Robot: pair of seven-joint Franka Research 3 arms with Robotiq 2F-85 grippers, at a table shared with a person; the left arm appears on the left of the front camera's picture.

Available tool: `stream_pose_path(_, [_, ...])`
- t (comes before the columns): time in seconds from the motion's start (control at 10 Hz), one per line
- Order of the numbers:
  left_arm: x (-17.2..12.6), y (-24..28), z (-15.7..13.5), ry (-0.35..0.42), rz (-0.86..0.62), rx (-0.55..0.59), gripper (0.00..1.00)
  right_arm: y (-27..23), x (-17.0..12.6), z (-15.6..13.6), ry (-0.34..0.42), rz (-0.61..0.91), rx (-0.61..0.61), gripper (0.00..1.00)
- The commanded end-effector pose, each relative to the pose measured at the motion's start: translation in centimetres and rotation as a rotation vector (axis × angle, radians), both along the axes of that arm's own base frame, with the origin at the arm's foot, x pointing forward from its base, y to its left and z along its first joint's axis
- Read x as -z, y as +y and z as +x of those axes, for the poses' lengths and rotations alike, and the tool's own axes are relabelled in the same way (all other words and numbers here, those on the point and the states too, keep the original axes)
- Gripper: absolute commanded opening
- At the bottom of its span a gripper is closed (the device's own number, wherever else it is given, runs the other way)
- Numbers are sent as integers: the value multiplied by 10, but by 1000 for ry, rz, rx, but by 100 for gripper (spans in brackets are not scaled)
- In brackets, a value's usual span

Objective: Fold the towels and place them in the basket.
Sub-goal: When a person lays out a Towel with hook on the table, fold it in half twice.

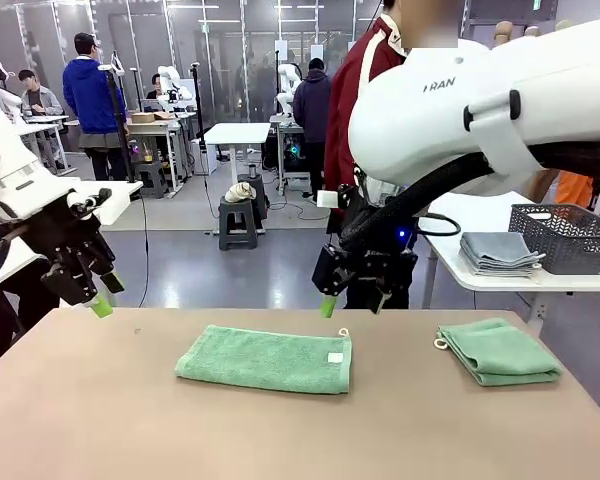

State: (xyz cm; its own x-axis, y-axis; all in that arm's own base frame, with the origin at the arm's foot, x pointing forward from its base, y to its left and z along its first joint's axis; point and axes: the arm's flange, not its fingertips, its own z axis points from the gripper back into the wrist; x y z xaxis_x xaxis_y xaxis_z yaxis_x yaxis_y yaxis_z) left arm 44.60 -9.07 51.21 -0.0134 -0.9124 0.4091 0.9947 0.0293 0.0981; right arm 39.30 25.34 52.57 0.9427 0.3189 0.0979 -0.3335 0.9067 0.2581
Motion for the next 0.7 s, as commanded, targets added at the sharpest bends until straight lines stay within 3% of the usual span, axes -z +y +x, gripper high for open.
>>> stream_pose_path(0.0, [9, 4, 7, -57, -85, 60, 65, 6, 1, 7, 98, 103, 63, 88])
stream_pose_path(0.1, [14, 17, 10, -124, -172, 128, 65, 1, 5, 12, 109, 131, 36, 88])
stream_pose_path(0.2, [19, 30, 12, -141, -273, 127, 65, 3, 4, -1, 54, 35, 33, 88])
stream_pose_path(0.3, [21, 42, 11, -132, -367, 106, 65, 3, 4, -1, 54, 35, 33, 88])
stream_pose_path(0.5, [26, 69, 6, -18, -551, -3, 65, 3, 4, -1, 54, 35, 33, 88])
stream_pose_path(0.6, [29, 78, 2, 1, -617, -6, 65, 3, 4, -1, 54, 35, 33, 88])
